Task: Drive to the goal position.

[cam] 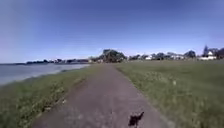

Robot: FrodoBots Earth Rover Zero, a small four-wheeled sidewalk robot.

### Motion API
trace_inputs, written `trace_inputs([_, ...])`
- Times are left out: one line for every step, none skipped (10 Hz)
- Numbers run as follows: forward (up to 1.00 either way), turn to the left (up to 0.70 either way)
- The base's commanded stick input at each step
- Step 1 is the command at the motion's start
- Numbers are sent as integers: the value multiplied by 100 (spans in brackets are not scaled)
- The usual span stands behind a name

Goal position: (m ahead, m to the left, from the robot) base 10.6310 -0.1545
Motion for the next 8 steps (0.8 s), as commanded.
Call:
trace_inputs([85,0])
trace_inputs([85,0])
trace_inputs([85,27])
trace_inputs([85,27])
trace_inputs([85,12])
trace_inputs([85,0])
trace_inputs([85,0])
trace_inputs([85,0])
